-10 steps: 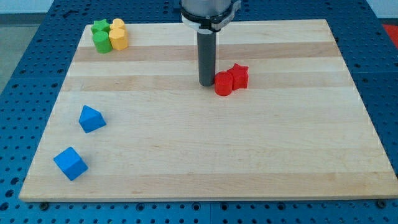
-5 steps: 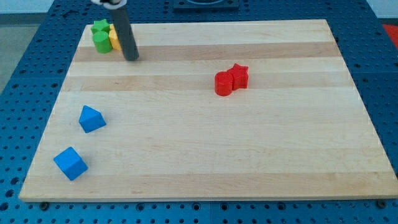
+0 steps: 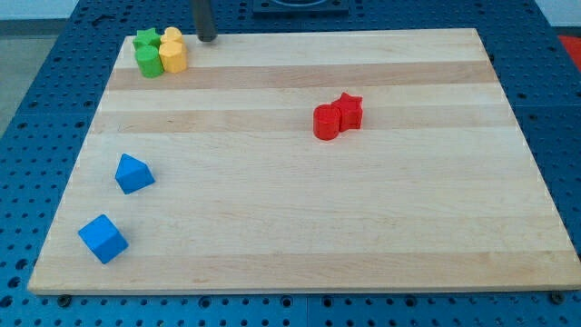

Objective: Move your arm below the yellow hexagon

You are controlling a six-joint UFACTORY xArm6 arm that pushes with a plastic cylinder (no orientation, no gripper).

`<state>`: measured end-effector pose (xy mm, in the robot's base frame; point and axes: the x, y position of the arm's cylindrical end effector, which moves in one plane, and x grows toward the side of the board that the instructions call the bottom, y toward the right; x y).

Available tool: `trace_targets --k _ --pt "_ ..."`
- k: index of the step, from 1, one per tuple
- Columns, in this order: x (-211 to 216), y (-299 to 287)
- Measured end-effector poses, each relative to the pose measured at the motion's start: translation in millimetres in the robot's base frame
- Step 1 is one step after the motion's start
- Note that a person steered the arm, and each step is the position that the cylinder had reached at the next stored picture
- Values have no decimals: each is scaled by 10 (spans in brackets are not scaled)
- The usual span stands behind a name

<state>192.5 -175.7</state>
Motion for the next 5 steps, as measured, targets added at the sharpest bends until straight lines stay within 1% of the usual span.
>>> trace_targets --k 1,2,3,4,5 --pt "3 243" --pt "144 872" --pt "722 836" --pt "1106 377" --pt "1192 -377"
